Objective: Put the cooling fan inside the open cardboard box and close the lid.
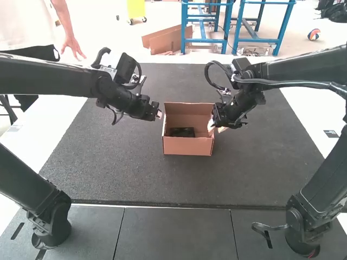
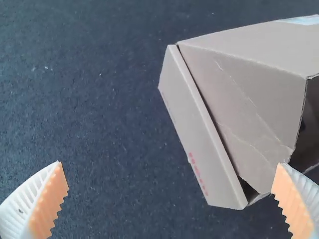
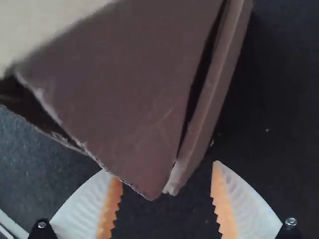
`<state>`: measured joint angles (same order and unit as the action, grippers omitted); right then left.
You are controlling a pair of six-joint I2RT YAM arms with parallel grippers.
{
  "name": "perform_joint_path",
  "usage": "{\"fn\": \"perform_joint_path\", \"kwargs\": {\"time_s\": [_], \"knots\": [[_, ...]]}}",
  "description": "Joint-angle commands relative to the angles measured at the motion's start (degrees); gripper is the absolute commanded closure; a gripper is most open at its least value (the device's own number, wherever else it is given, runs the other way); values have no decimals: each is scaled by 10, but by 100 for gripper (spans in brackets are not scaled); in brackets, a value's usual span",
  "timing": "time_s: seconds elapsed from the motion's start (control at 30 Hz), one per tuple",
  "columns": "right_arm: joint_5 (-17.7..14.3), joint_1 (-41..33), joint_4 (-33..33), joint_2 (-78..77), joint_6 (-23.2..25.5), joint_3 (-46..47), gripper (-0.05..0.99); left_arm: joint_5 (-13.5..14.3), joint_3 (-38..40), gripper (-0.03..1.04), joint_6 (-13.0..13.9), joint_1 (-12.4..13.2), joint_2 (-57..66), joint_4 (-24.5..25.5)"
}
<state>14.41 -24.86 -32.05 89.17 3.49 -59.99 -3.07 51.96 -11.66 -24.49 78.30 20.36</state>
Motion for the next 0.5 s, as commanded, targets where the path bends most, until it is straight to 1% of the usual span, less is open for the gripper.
{"fn": "perform_joint_path", "kwargs": {"time_s": [0.0, 0.03, 0.1, 0.13, 0.17, 0.27, 0.3, 0.33, 0.37, 0.4, 0.47], "knots": [[20, 10, 1, -41, 13, -33, 9, -3, 4, 4, 2, 5, -23, -1], [33, 12, 1, -44, 21, -37, 2, -1, 6, 4, 2, 7, -25, -1], [55, 20, -3, -51, 23, -47, 2, 10, 11, 4, 2, 14, -28, -7], [61, 25, -3, -56, 25, -50, 2, 18, 16, 4, 2, 16, -28, -10], [62, 32, -3, -64, 25, -51, 2, 22, 21, 4, 2, 19, -28, -15], [57, 56, 0, -90, 28, -44, 2, 51, 35, 4, 2, 26, -27, -36], [47, 62, 4, -98, 28, -40, 2, 58, 39, 4, 3, 28, -25, -44], [30, 68, 13, -104, 26, -35, 2, 65, 44, 4, 3, 30, -24, -52], [11, 72, 24, -112, 19, -28, 2, 78, 49, 4, 3, 31, -22, -58], [-11, 75, 33, -121, 7, -22, 2, 86, 53, 4, 3, 34, -17, -63], [-67, 82, 66, -140, -10, -2, 2, 90, 66, 4, 3, 37, -10, -72]]}}
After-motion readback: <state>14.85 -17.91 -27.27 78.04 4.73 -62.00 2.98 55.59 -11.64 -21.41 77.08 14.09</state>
